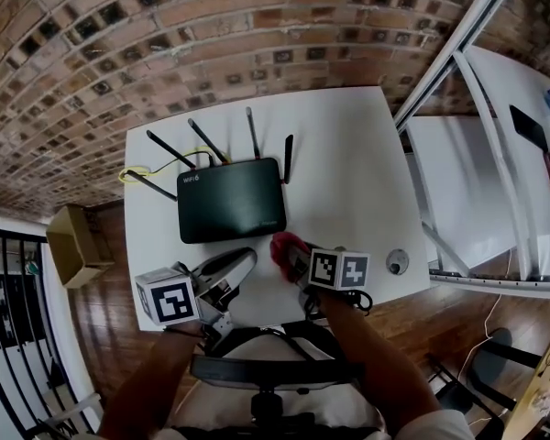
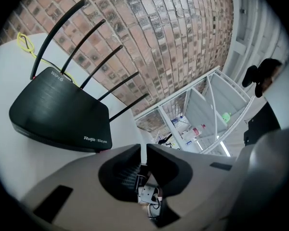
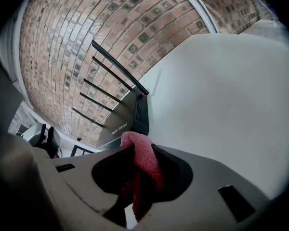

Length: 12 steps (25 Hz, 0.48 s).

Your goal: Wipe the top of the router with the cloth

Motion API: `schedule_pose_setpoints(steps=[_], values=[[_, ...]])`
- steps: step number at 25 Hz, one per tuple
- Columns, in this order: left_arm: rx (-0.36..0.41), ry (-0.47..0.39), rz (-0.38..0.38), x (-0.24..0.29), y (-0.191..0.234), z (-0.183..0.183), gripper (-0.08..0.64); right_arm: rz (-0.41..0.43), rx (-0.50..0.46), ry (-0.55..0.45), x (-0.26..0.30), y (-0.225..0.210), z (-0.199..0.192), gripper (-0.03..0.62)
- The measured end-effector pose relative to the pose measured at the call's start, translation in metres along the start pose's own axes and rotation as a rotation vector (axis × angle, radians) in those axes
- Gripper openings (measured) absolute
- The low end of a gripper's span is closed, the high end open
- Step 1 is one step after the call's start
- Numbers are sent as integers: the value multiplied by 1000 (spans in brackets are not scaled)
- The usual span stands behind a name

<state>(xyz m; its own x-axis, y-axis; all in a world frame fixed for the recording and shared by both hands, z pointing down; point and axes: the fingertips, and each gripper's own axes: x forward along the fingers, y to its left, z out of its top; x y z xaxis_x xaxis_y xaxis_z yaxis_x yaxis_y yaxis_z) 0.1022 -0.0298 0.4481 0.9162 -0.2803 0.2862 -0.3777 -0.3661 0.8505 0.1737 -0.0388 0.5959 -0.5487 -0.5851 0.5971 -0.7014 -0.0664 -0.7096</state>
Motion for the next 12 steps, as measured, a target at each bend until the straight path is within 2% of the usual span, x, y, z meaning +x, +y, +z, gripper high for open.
schedule_pose_setpoints(steps=[12], values=[[-1, -72, 79, 4, -19, -26, 43, 69, -26, 29, -6, -11, 6, 121]])
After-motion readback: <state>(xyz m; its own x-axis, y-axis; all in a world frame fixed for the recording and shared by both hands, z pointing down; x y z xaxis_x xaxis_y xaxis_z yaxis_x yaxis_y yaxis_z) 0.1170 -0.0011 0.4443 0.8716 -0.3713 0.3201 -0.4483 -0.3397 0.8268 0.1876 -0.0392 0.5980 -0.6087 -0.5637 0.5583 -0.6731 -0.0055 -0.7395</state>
